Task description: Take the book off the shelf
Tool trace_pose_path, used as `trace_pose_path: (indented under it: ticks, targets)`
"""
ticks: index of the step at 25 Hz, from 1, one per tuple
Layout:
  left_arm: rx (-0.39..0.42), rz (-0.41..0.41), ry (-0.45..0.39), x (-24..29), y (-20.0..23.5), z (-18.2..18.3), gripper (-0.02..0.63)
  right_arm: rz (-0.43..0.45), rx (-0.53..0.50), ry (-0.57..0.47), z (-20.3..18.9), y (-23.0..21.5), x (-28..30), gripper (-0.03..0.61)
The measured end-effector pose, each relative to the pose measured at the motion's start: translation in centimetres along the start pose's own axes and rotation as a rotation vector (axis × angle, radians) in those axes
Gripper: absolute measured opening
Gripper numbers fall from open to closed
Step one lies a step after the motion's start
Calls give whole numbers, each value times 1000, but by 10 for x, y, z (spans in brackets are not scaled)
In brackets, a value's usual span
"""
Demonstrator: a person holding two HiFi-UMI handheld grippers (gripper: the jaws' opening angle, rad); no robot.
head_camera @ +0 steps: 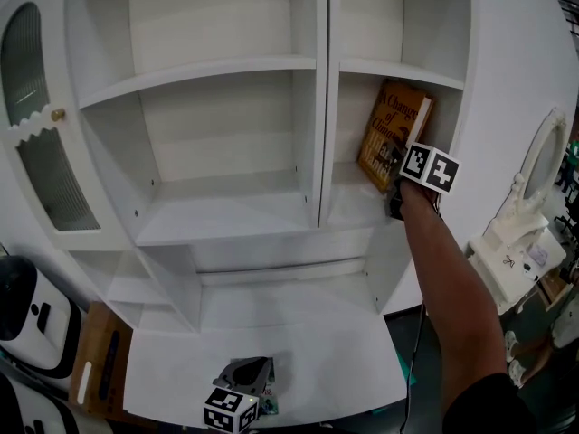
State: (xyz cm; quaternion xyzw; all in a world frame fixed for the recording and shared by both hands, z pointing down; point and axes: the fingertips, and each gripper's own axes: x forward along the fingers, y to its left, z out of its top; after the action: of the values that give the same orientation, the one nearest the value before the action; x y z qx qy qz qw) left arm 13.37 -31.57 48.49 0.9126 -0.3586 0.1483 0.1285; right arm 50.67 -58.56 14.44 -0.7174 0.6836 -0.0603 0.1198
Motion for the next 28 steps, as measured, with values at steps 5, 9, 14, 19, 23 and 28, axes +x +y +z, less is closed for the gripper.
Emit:
trace_pose_path:
  ticks: [5, 9, 14, 19, 23, 28]
  targets:
    - [0, 23, -17, -1, -14, 4, 11, 136, 76, -8, 2, 14, -30, 152]
    - [9, 58, -29, 0, -24, 3, 11, 258, 145, -14, 5, 18, -60, 152]
    - [-12, 104, -40, -9, -41, -8, 11, 395, 238, -14, 8, 22, -96, 152]
    - [0, 100, -35, -15, -61, -14, 11, 483, 308, -11, 4, 24, -137, 152]
    - [16, 99, -41, -27, -62, -13, 11, 537, 329, 7, -7, 28, -176, 152]
    - [8, 105, -34, -52, -53, -22, 11, 653, 340, 39, -29, 49, -225, 152]
